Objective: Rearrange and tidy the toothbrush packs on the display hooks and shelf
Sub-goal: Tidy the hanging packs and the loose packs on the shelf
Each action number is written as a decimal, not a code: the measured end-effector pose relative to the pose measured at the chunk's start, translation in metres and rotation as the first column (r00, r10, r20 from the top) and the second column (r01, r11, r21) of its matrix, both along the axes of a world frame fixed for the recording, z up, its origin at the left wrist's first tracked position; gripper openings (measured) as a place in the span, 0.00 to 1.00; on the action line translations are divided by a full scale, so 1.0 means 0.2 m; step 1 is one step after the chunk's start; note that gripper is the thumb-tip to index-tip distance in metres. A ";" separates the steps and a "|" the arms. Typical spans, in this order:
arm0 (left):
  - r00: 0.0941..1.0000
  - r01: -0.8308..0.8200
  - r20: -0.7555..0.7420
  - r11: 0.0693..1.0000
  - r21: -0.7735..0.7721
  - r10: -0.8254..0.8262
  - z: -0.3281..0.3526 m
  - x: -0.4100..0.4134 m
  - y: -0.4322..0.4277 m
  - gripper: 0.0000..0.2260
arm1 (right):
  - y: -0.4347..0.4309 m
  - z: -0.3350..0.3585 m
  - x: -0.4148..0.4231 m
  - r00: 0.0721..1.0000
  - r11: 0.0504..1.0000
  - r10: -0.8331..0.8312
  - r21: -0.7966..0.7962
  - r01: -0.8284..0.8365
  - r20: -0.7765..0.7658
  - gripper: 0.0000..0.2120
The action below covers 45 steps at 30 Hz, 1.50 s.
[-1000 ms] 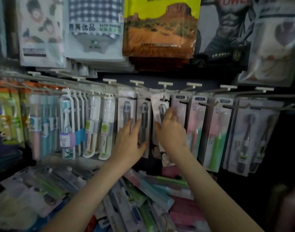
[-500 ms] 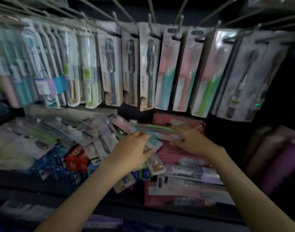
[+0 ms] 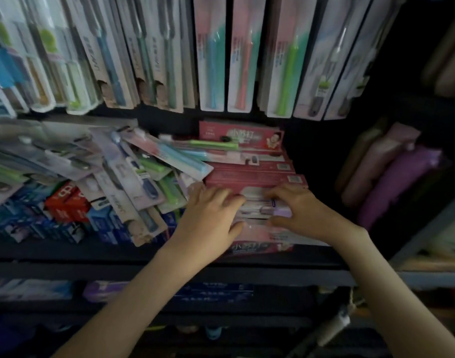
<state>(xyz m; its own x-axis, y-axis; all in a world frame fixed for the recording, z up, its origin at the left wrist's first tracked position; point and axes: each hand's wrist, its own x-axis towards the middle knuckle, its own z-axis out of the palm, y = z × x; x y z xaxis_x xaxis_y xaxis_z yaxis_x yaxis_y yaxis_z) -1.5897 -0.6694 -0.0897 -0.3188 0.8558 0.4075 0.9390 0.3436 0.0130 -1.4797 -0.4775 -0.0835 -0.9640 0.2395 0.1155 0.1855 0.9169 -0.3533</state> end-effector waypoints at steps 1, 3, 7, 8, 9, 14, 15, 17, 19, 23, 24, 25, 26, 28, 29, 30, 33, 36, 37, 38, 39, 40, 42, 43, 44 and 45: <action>1.000 0.010 -0.007 1.000 -0.014 -0.010 -0.01 0.02 0.01 0.20 | 0.01 -0.02 0.01 1.000 0.999 -0.017 0.029 0.017 0.002 0.26; 0.999 0.017 -0.037 0.999 -0.046 -0.019 -0.03 0.05 0.03 0.22 | 0.01 -0.04 0.01 0.999 0.997 -0.051 0.063 0.050 0.014 0.27; 0.995 -0.007 -0.104 0.998 -0.065 0.000 -0.06 0.07 0.05 0.23 | 0.02 -0.04 0.01 0.999 0.995 -0.044 0.088 0.042 0.026 0.25; 0.994 -0.010 -0.114 0.998 -0.068 0.003 -0.06 0.07 0.06 0.23 | 0.02 -0.04 0.01 0.998 0.995 -0.047 0.093 0.044 0.032 0.26; 0.992 -0.014 -0.123 0.997 -0.070 0.005 -0.06 0.08 0.06 0.23 | 0.02 -0.03 0.00 0.998 0.994 -0.049 0.102 0.045 0.041 0.26; 0.989 -0.029 -0.149 0.996 -0.090 0.015 -0.07 0.09 0.07 0.20 | 0.01 -0.01 0.00 0.996 0.992 -0.074 0.104 0.068 0.047 0.25; 0.988 -0.037 -0.151 0.995 -0.092 0.023 -0.07 0.09 0.07 0.19 | 0.00 0.00 0.01 0.995 0.992 -0.089 0.093 0.085 0.040 0.25; 0.988 -0.045 -0.153 0.996 -0.072 0.034 -0.07 0.10 0.06 0.18 | 0.00 0.01 0.03 0.992 0.988 -0.122 0.097 0.119 0.022 0.22; 0.985 -0.042 -0.171 0.999 -0.030 0.036 -0.07 0.10 0.06 0.17 | 0.01 0.03 0.06 0.988 0.980 -0.154 0.130 0.153 -0.003 0.20; 0.981 -0.036 -0.190 0.999 0.031 0.042 -0.06 0.13 0.08 0.23 | 0.05 0.09 0.16 0.968 0.960 -0.238 0.133 0.248 -0.085 0.23; 0.981 -0.036 -0.189 0.998 0.046 0.044 -0.06 0.14 0.09 0.25 | 0.05 0.10 0.18 0.957 0.954 -0.268 0.107 0.279 -0.108 0.23; 0.982 -0.031 -0.185 0.997 0.069 0.043 -0.04 0.15 0.10 0.26 | 0.05 0.10 0.20 0.946 0.948 -0.294 0.087 0.306 -0.136 0.22; 0.983 -0.020 -0.182 0.995 0.097 0.037 -0.03 0.16 0.11 0.26 | 0.04 0.11 0.21 0.935 0.942 -0.310 0.076 0.326 -0.171 0.22; 0.982 0.011 -0.186 0.987 0.159 0.019 0.00 0.17 0.14 0.24 | 0.02 0.11 0.24 0.908 0.936 -0.324 0.053 0.349 -0.265 0.21; 0.984 0.024 -0.179 0.982 0.188 0.010 0.01 0.17 0.16 0.23 | 0.01 0.11 0.25 0.891 0.933 -0.327 0.041 0.357 -0.315 0.21; 0.988 0.032 -0.153 0.976 0.217 0.001 0.03 0.18 0.17 0.23 | -0.01 0.11 0.26 0.873 0.932 -0.324 0.035 0.361 -0.364 0.20; 0.992 0.016 0.109 0.930 0.368 -0.060 0.09 0.24 0.20 0.20 | -0.06 0.10 0.29 0.822 0.940 -0.285 0.024 0.340 -0.493 0.20; 0.909 -0.100 0.396 0.854 0.511 -0.131 0.16 0.37 0.19 0.18 | -0.13 0.11 0.33 0.766 0.953 -0.264 -0.037 0.301 -0.586 0.20; 0.868 -0.157 0.477 0.832 0.532 -0.140 0.18 0.41 0.19 0.17 | -0.16 0.13 0.35 0.751 0.959 -0.256 -0.062 0.276 -0.609 0.20; 0.805 -0.218 0.571 0.815 0.537 -0.161 0.20 0.45 0.19 0.16 | -0.19 0.14 0.36 0.739 0.966 -0.242 -0.086 0.243 -0.629 0.21; 0.714 -0.282 0.673 0.802 0.527 -0.192 0.23 0.48 0.19 0.15 | -0.22 0.16 0.38 0.734 0.974 -0.222 -0.105 0.202 -0.642 0.21; 0.609 -0.337 0.758 0.790 0.512 -0.232 0.25 0.51 0.17 0.14 | -0.26 0.17 0.40 0.734 0.980 -0.200 -0.118 0.162 -0.649 0.21; 0.473 -0.402 0.825 0.757 0.515 -0.310 0.27 0.57 0.13 0.11 | -0.31 0.19 0.43 0.737 0.988 -0.152 -0.122 0.095 -0.658 0.22; 0.447 -0.424 0.830 0.738 0.525 -0.334 0.28 0.61 0.09 0.10 | -0.34 0.19 0.45 0.746 0.991 -0.127 -0.122 0.061 -0.654 0.23; 0.436 -0.440 0.828 0.720 0.537 -0.351 0.29 0.64 0.05 0.08 | -0.37 0.19 0.46 0.754 0.992 -0.103 -0.123 0.030 -0.649 0.24; 0.438 -0.450 0.825 0.707 0.546 -0.358 0.30 0.67 0.01 0.07 | -0.40 0.19 0.46 0.759 0.993 -0.078 -0.119 0.001 -0.646 0.24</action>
